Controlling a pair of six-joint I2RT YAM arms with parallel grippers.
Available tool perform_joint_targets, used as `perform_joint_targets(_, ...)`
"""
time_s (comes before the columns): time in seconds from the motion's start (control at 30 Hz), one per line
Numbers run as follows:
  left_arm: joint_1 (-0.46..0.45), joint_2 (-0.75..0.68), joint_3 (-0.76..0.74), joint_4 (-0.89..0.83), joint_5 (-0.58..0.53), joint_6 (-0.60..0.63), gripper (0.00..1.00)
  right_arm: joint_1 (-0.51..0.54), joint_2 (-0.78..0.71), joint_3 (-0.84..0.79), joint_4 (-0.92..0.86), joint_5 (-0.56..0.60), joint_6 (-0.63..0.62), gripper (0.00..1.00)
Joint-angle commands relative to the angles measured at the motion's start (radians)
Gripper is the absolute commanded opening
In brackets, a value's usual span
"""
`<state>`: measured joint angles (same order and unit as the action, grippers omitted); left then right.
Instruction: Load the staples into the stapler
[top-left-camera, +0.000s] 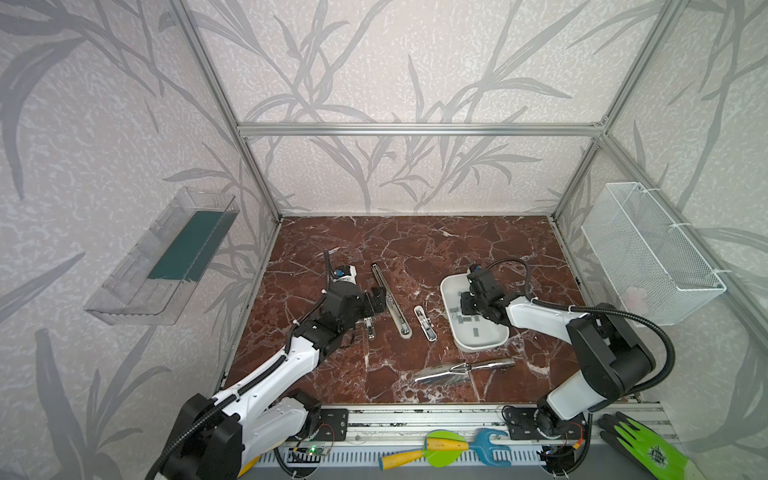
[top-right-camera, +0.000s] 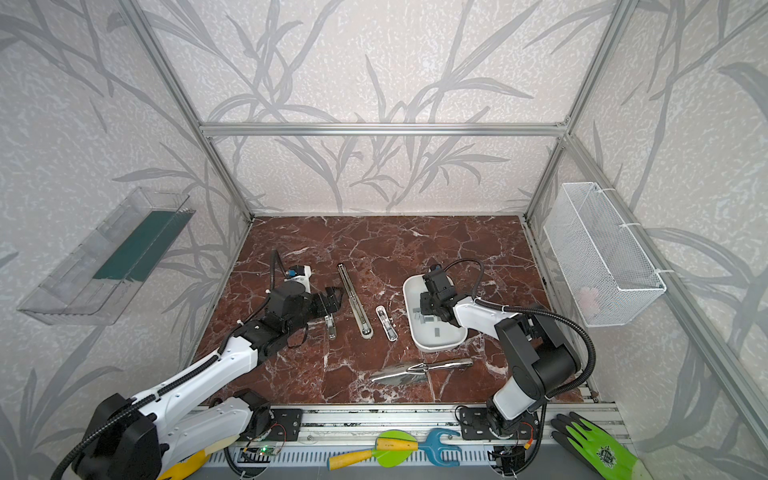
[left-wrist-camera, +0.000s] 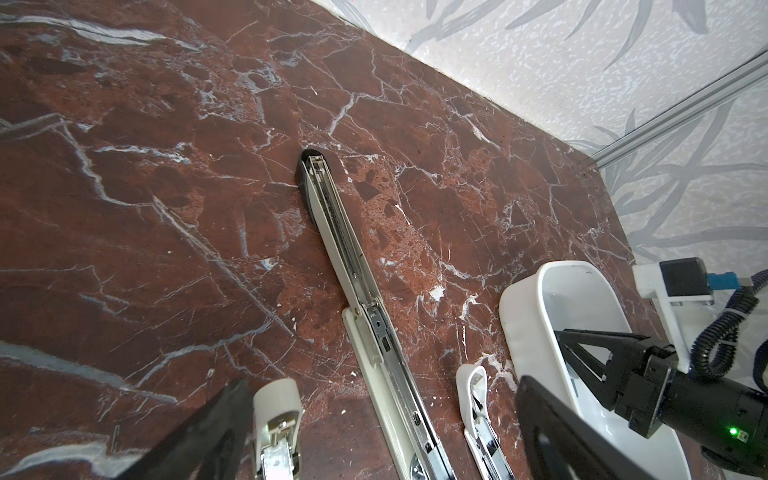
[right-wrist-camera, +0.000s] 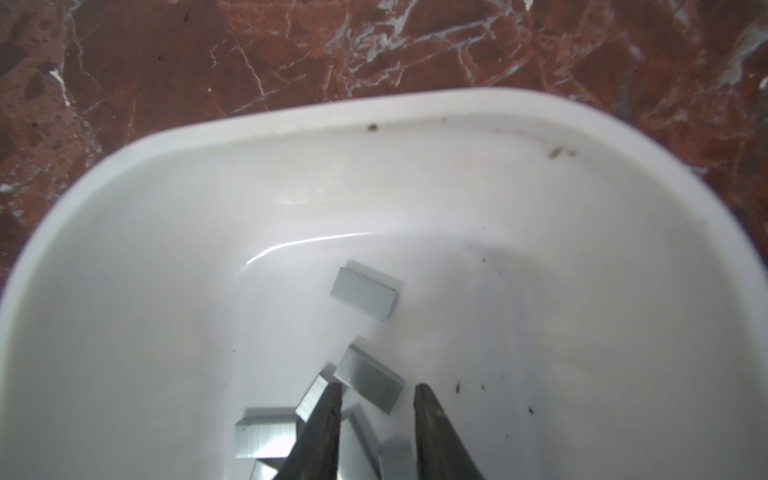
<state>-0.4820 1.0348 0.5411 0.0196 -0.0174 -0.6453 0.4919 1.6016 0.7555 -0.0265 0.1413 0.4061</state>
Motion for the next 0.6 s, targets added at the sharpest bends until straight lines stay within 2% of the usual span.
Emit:
perform_joint_targets(0.0,0.003,-0.025,-0.010,-0.010,-0.026,0.015,0.99,0.007,0.015,-0.008,-0.015,0.028,0.025,0.32)
perform_joint_targets(0.27,0.003,-0.035,-0.012,-0.020,-0.032,0.013,0.99,0.023,0.036,-0.003,-0.020,0.035,0.018,0.37)
perform_joint_targets(0.57,0.003,-0.054,-0.013,-0.032,-0.047,0.019,0.99,0.021,0.083,0.030,-0.041,0.079,0.038,0.38)
